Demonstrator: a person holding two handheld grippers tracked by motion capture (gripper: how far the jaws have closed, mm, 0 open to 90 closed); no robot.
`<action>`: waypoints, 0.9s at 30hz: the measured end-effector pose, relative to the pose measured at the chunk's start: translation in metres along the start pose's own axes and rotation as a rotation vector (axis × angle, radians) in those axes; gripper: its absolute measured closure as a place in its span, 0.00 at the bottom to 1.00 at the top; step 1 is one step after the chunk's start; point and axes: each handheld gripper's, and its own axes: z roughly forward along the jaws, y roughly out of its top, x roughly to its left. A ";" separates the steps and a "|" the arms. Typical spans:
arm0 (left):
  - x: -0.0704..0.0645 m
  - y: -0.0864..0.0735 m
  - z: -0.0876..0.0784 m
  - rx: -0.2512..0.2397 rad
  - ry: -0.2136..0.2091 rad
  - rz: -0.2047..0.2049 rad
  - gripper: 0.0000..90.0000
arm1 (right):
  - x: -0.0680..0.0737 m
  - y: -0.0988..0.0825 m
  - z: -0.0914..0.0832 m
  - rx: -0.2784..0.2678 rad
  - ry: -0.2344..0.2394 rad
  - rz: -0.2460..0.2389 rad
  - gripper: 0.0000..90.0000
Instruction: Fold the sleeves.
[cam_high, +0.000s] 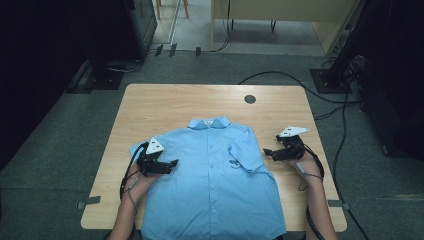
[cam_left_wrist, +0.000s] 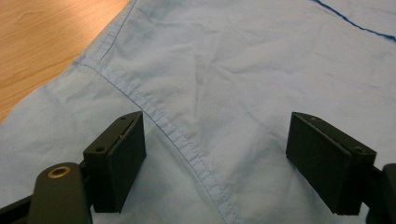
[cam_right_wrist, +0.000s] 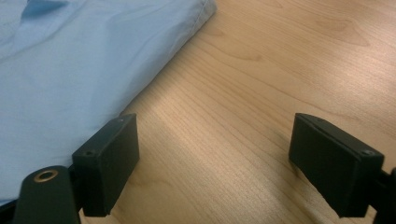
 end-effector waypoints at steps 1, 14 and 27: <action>0.000 0.000 0.000 0.000 0.000 0.000 0.22 | 0.000 0.000 0.000 0.000 0.000 0.000 0.16; 0.004 0.001 -0.005 -0.003 0.011 0.001 0.22 | 0.002 0.001 0.002 0.008 -0.009 0.007 0.13; 0.007 0.007 -0.022 -0.055 -0.040 -0.004 0.22 | 0.002 0.001 0.002 0.006 -0.022 0.019 0.13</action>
